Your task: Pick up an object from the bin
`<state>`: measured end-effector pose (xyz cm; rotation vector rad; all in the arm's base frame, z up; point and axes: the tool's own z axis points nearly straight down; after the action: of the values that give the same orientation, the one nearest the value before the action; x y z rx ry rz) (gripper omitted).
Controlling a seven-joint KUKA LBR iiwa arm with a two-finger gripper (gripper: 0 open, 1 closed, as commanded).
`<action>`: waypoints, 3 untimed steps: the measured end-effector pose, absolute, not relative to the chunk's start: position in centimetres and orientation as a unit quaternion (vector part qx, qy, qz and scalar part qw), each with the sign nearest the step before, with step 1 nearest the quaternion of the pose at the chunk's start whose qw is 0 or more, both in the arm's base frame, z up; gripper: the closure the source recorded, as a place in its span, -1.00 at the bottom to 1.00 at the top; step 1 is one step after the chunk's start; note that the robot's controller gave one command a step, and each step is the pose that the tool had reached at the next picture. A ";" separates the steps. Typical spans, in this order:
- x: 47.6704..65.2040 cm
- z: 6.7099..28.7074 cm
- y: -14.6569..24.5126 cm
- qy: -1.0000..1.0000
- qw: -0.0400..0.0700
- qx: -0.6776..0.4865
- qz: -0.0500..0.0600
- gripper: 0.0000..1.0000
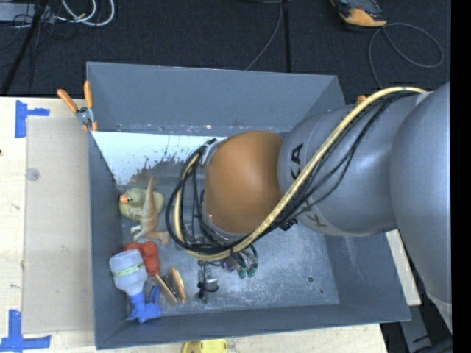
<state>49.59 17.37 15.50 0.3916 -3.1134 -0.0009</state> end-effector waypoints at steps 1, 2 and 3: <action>50.8 11.1 18.4 -0.991 0.001 0.135 -0.001 -1.00; 50.5 7.7 20.6 -1.000 0.005 -0.002 0.002 -1.00; 49.3 7.3 20.3 -0.996 -0.003 0.089 0.000 1.00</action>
Offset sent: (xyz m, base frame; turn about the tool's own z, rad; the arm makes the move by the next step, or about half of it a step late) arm 0.0085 0.0448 -0.0850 0.2778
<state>49.32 20.33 7.34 0.2816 -3.1343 0.0006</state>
